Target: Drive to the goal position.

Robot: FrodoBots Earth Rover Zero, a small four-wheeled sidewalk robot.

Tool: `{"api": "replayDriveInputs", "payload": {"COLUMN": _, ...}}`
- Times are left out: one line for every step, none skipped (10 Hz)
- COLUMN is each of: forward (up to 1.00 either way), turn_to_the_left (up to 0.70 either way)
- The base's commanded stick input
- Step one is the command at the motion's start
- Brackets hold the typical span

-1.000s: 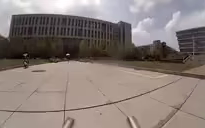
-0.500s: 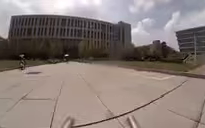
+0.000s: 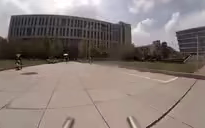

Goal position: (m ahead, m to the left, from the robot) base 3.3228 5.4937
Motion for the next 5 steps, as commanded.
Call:
{"api": "replayDriveInputs", "payload": {"forward": 0.7, "turn_to_the_left": 0.02}}
{"api": "replayDriveInputs", "payload": {"forward": 0.7, "turn_to_the_left": 0.02}}
{"api": "replayDriveInputs", "payload": {"forward": 0.7, "turn_to_the_left": 0.02}}
{"api": "replayDriveInputs", "payload": {"forward": 0.7, "turn_to_the_left": 0.02}}
{"api": "replayDriveInputs", "payload": {"forward": 0.7, "turn_to_the_left": 0.02}}
